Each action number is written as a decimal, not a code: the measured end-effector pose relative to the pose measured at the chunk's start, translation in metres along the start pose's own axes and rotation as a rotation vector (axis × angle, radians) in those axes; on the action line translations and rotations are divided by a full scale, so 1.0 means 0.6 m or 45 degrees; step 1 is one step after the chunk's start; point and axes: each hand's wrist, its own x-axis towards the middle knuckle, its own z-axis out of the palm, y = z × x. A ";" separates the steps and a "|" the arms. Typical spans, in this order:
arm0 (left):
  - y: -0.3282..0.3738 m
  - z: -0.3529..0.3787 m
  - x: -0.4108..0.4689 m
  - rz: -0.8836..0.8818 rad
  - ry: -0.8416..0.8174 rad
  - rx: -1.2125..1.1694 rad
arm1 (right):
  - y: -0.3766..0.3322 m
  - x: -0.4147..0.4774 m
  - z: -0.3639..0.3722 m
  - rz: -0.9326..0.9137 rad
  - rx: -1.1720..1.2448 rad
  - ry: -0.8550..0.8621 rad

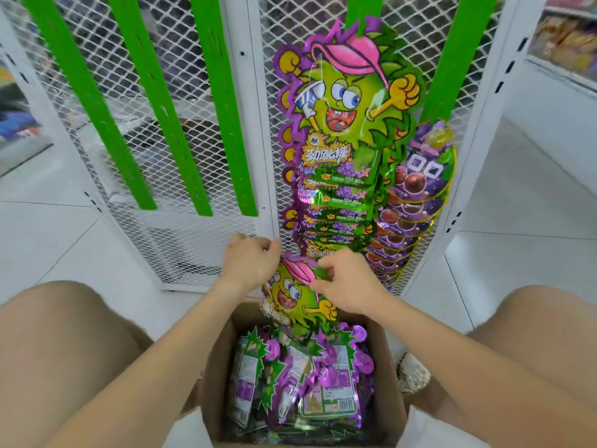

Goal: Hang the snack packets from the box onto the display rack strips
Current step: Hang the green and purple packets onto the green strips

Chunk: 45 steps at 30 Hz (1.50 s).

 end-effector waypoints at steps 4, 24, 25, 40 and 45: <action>0.007 -0.015 0.003 0.261 0.133 0.041 | 0.000 0.017 -0.035 0.085 0.279 0.233; 0.458 -0.263 0.071 0.778 0.413 -0.428 | -0.172 0.088 -0.434 -0.345 0.237 1.199; 0.468 -0.264 0.078 0.730 0.405 -0.489 | -0.175 0.096 -0.443 -0.334 0.237 1.220; 0.485 -0.286 0.123 0.291 -0.100 -0.899 | -0.200 0.145 -0.473 -0.464 0.149 1.290; 0.480 -0.291 0.127 0.316 -0.107 -0.936 | -0.196 0.147 -0.465 -0.515 0.119 1.294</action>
